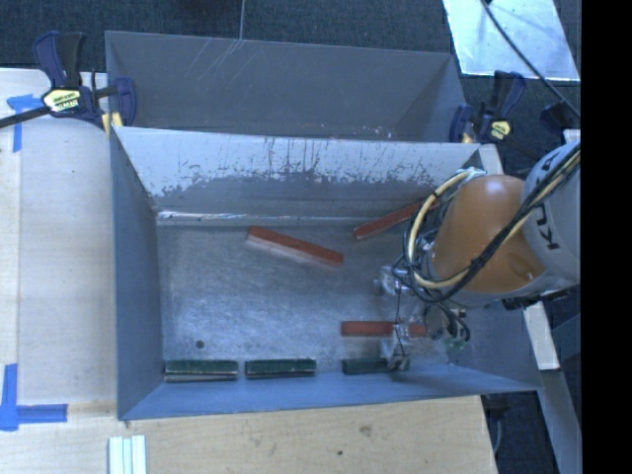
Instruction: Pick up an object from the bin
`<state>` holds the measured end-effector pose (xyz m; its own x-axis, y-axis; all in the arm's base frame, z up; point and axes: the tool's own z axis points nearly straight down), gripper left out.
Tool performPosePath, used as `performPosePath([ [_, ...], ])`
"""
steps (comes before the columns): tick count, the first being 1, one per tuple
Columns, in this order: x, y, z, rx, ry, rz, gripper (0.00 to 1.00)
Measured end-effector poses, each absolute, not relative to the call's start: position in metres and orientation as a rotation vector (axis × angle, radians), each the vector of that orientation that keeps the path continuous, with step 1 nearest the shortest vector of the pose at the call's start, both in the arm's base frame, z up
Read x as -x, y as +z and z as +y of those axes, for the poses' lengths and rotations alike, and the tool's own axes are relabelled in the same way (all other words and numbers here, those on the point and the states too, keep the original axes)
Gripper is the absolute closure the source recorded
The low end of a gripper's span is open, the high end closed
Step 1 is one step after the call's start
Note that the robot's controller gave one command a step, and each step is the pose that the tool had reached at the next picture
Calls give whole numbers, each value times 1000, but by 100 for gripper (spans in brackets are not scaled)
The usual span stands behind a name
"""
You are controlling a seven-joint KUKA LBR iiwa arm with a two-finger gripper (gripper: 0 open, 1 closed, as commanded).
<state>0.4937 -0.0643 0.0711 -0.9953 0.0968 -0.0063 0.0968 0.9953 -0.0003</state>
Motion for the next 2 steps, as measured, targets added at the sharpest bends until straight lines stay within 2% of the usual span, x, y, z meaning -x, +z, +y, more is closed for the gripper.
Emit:
performPosePath([
  [1,-494,71,-64,-151,-1,3132,100],
  [2,-505,208,-100,-108,-5,3128,100],
])
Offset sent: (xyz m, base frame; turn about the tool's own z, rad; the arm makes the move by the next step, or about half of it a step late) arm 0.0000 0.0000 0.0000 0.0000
